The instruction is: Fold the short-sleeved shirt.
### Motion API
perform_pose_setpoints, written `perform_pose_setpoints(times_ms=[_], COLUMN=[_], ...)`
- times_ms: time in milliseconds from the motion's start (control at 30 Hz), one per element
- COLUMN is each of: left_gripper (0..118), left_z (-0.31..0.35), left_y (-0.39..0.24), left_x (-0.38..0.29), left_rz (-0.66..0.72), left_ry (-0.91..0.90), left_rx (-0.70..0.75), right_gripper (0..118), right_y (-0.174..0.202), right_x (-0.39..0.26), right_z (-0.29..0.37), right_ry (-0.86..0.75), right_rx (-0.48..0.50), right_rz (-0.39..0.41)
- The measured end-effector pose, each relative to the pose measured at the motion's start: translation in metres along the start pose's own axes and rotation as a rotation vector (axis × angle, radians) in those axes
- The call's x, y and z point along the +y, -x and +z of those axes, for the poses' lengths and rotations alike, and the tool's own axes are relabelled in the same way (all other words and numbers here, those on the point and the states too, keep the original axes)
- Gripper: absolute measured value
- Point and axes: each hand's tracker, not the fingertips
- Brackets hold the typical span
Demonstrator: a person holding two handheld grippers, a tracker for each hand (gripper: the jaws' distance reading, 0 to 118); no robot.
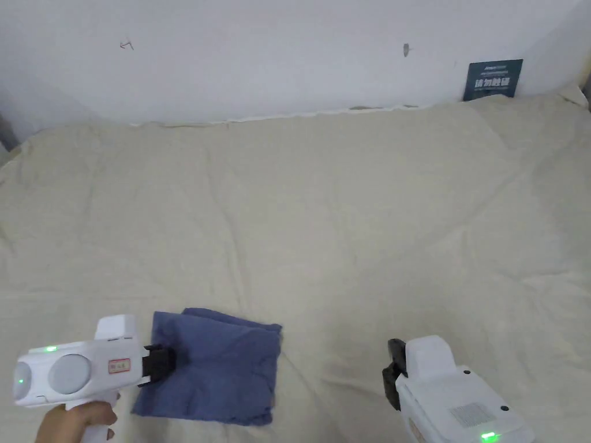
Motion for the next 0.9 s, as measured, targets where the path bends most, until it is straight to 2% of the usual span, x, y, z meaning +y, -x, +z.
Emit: perform_pose_setpoints(times_ms=[167, 267, 367, 467, 500, 533, 567, 633, 667, 833, 900], left_gripper=[18, 18, 18, 20, 25, 36, 66, 110, 118, 116, 116], left_z=[0.011, 0.013, 0.018, 0.023, 0.023, 0.023, 0.024, 0.028, 0.030, 0.054, 0.072], left_y=[0.097, 0.146, 0.176, 0.186, 0.185, 0.186, 0.185, 0.179, 0.176, 0.140, 0.114], left_x=[0.022, 0.027, 0.028, 0.029, 0.029, 0.031, 0.032, 0.035, 0.037, 0.051, 0.056], left_rz=[0.032, 0.104, 0.191, 0.231, 0.228, 0.227, 0.232, 0.238, 0.234, 0.191, 0.168], left_ry=[-0.011, 0.015, 0.032, 0.001, -0.002, -0.006, -0.013, -0.016, -0.047, -0.168, -0.268], left_rx=[0.253, 0.385, 0.429, 0.371, 0.365, 0.374, 0.372, 0.359, 0.362, 0.355, 0.349], right_gripper=[2, 2, 2, 2, 2, 2, 2, 2, 2, 2, 2], right_y=[0.010, 0.014, 0.015, 0.014, 0.014, 0.013, 0.012, 0.010, 0.010, 0.000, -0.007], right_x=[0.021, 0.031, 0.040, 0.046, 0.048, 0.049, 0.050, 0.053, 0.055, 0.066, 0.074], right_z=[-0.009, -0.015, -0.020, -0.024, -0.024, -0.024, -0.024, -0.020, -0.018, 0.000, 0.011], right_ry=[-0.024, -0.038, -0.045, -0.048, -0.048, -0.049, -0.051, -0.052, -0.058, -0.094, -0.116], right_rx=[0.009, 0.004, 0.002, -0.003, -0.008, -0.012, -0.016, -0.023, -0.031, -0.074, -0.094], right_rz=[0.005, -0.009, -0.031, -0.052, -0.053, -0.054, -0.055, -0.064, -0.069, -0.076, -0.079])
